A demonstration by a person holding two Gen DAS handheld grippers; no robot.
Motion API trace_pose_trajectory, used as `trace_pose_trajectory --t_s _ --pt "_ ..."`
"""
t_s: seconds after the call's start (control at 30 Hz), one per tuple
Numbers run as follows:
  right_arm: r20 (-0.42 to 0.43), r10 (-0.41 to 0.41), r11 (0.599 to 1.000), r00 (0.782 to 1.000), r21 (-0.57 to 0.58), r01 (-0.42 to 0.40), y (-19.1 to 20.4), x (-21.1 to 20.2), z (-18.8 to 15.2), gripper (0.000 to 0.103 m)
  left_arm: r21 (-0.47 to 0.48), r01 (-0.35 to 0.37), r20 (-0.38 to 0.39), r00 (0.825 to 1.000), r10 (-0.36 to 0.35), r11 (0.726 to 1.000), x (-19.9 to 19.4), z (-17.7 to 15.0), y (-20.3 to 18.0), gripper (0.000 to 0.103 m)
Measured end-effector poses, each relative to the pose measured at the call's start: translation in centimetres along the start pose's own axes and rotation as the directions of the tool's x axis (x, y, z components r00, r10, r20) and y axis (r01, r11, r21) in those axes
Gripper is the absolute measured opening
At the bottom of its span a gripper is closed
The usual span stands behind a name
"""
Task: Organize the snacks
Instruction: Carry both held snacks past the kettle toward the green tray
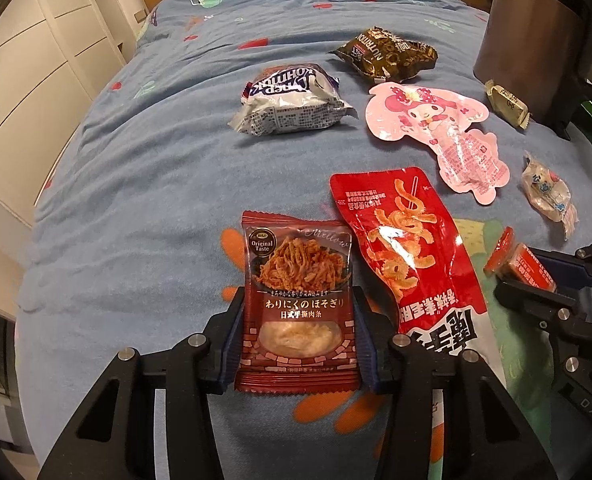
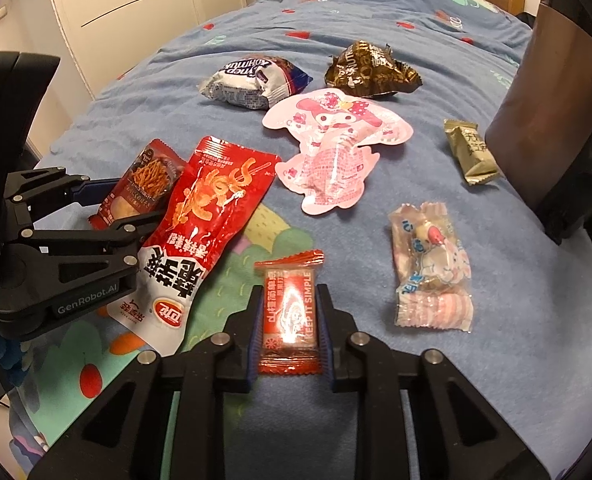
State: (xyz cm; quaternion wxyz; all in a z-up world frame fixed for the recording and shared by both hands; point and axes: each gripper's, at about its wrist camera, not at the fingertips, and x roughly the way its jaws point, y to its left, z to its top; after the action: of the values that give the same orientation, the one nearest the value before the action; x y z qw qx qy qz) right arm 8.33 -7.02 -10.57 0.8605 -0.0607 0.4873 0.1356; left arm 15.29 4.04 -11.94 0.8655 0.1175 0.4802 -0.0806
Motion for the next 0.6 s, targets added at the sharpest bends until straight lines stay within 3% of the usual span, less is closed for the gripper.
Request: trace_pose_trajectory --t_s 0.6 --pt "0.033 0.028 1.0 0.999 0.006 -0.028 0.1 -1.9 -0.1 0.066 -0.051 -0.034 0.015 0.999 0.035 0.998 -2.5 -1.0 1.9 0.042"
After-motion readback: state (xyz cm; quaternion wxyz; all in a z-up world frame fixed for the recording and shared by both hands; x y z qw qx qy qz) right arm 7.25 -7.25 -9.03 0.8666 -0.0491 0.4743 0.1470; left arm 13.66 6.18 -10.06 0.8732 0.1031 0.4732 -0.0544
